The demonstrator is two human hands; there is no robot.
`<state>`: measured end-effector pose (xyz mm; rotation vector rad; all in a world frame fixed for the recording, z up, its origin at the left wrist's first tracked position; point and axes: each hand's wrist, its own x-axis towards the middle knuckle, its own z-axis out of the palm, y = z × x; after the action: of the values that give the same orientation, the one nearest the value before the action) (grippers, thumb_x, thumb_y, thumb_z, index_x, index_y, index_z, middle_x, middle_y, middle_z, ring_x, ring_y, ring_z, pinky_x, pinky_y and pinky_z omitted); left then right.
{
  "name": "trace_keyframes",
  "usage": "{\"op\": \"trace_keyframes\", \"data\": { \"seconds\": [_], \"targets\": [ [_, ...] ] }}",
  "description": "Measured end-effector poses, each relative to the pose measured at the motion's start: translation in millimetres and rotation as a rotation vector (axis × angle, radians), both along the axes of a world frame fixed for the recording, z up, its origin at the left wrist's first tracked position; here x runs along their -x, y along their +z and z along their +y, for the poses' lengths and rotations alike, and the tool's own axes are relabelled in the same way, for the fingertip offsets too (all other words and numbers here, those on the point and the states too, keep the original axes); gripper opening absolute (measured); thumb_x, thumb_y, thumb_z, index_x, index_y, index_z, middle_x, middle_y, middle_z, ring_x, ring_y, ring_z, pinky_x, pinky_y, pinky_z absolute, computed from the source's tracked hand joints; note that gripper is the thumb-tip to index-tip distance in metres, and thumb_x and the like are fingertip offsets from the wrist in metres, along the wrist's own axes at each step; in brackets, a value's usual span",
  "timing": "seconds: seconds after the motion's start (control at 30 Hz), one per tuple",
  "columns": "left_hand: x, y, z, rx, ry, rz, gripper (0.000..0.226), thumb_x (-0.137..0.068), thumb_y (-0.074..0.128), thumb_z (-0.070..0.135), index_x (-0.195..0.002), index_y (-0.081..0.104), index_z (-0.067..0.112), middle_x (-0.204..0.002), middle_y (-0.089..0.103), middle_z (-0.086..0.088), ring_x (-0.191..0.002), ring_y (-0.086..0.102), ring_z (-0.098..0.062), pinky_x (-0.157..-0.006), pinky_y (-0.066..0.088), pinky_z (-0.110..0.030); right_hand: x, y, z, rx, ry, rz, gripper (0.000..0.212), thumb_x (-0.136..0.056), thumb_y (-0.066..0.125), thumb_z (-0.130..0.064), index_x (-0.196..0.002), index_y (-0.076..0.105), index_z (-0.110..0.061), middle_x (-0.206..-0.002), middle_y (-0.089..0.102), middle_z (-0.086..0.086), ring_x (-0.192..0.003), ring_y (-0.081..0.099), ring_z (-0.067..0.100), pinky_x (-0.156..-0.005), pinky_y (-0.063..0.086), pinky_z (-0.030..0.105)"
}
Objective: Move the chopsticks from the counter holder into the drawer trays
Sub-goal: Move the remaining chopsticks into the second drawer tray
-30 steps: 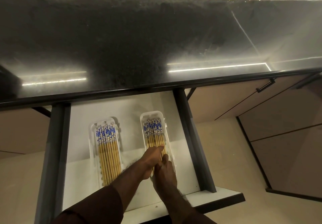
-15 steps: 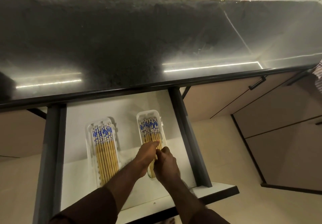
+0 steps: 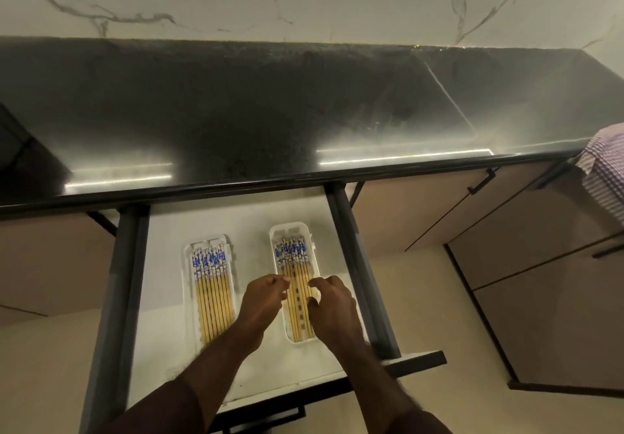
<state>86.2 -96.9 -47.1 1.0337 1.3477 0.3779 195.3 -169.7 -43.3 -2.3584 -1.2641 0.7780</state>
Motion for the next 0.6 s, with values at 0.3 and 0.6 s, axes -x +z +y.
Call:
{"op": "trace_keyframes", "data": {
  "seconds": [0.3,0.6],
  "targets": [
    [29,35,-53,-0.158,0.116,-0.023,0.013,-0.097,0.054,0.017,-0.099,0.068,0.018,-0.102,0.070,0.000,-0.097,0.065,-0.020,-0.086,0.053,-0.036,5,31,-43,-0.132,0.063,0.014,0.042,-0.093,0.065,-0.023,-0.133,0.057,-0.020,-0.129,0.057,0.001,-0.113,0.065,0.022,-0.091,0.058,0.039],
    [72,67,-99,-0.264,0.253,-0.007,0.014,-0.093,0.060,0.017,-0.103,0.070,0.016,-0.100,0.070,0.001,-0.096,0.065,-0.019,-0.089,0.053,-0.036,26,59,-79,-0.227,0.126,-0.041,0.039,-0.092,0.065,-0.023,-0.131,0.059,-0.018,-0.129,0.059,0.004,-0.109,0.064,0.023,-0.089,0.058,0.039]
  ]
}}
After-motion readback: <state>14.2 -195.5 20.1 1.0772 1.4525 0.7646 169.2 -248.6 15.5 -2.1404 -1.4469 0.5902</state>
